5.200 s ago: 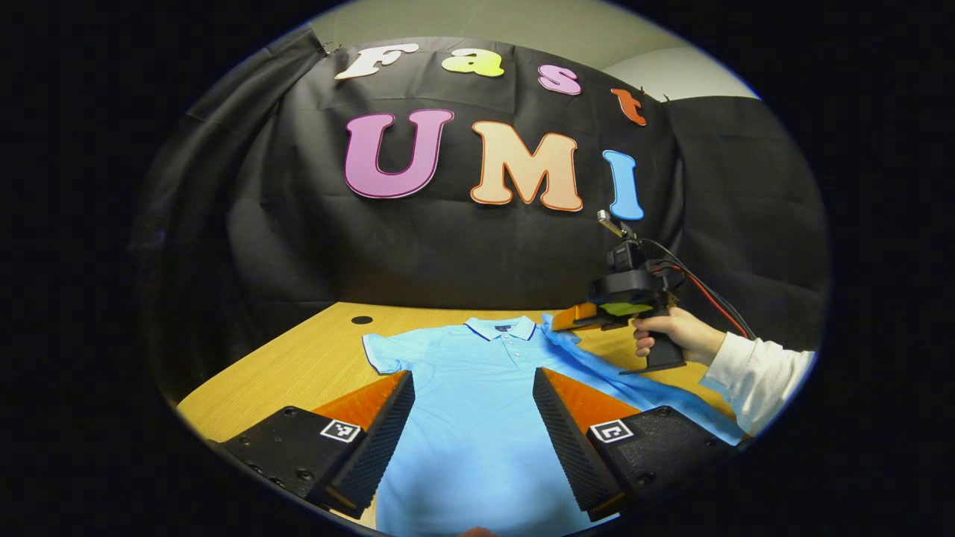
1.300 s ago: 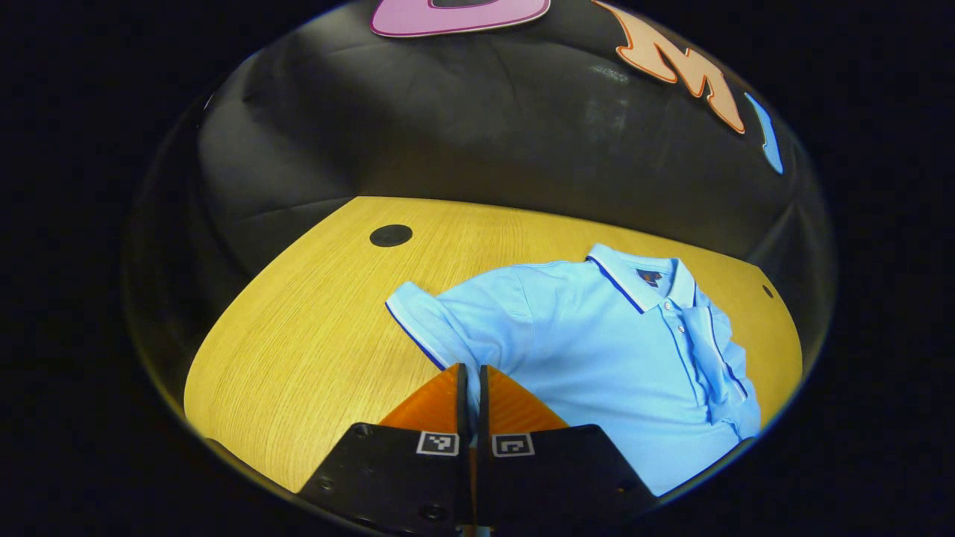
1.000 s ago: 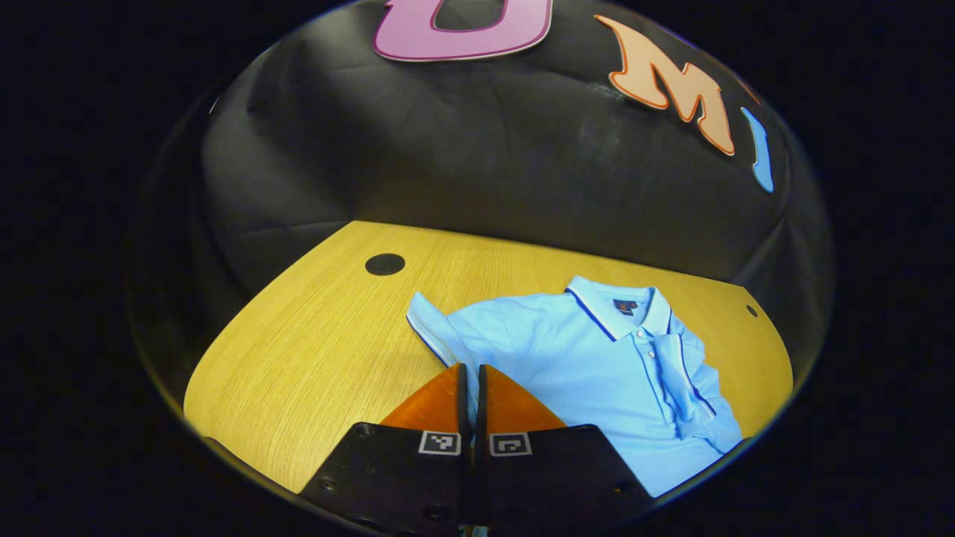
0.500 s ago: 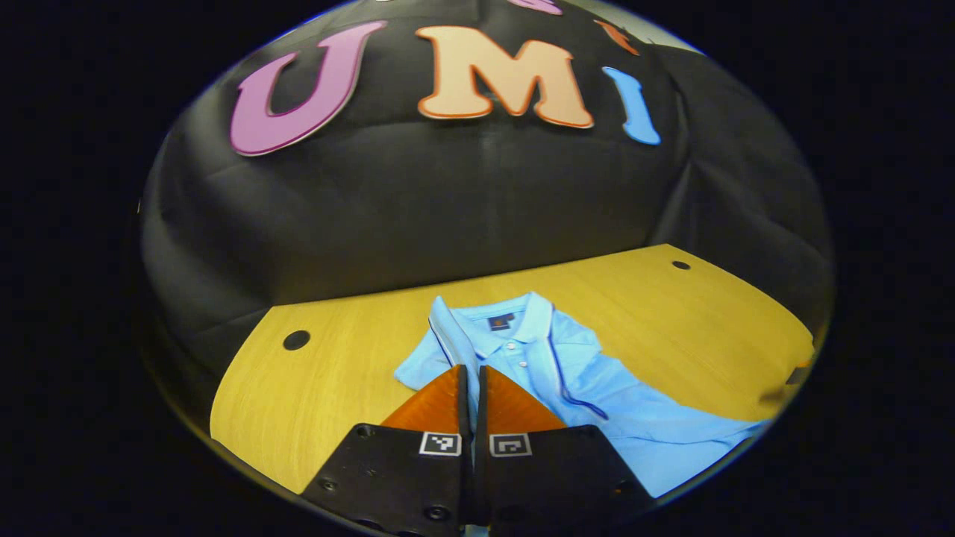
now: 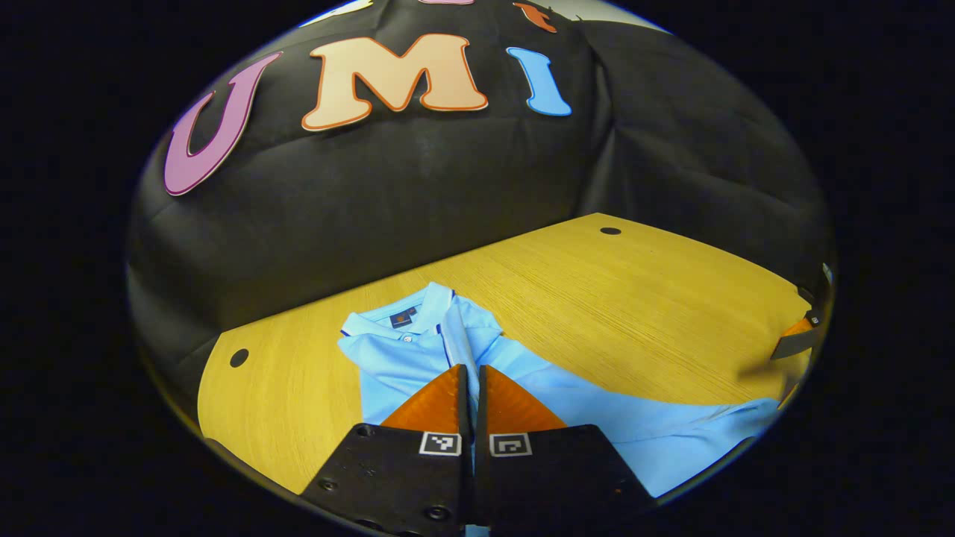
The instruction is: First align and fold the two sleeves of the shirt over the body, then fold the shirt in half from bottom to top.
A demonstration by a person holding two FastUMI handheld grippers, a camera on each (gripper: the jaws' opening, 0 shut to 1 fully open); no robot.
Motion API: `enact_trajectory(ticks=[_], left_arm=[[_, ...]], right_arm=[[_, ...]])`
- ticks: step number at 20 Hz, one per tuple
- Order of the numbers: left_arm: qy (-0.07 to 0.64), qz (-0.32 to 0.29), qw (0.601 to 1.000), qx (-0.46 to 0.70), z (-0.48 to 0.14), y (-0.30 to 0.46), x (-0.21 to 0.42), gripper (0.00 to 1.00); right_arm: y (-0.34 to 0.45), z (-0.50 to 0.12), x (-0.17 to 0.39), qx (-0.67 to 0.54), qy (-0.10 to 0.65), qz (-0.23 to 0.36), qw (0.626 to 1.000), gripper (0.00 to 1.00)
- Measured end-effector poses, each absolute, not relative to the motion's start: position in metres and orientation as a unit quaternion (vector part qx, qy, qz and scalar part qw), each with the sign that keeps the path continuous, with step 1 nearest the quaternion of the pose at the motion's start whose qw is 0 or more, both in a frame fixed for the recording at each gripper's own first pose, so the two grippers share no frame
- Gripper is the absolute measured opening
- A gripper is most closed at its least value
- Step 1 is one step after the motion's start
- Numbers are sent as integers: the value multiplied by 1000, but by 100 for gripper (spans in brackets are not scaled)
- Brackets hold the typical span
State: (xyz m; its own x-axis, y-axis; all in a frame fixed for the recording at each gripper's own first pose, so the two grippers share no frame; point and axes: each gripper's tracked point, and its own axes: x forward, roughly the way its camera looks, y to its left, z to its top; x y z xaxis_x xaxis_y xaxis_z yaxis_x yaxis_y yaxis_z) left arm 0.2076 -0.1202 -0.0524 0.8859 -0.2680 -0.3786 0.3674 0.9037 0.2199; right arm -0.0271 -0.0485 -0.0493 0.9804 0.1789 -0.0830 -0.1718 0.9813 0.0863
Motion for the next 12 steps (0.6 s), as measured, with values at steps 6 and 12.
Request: enact_trajectory(ticks=[6,12], left_arm=[[185,-173,960,118,-54,-124,179,33],[178,-130,969,111,-24,-94,110,98]], right_arm=[[-44,-70,-41,34,74,77,994,98],[-42,-91,-77,13,109,40,993,98]])
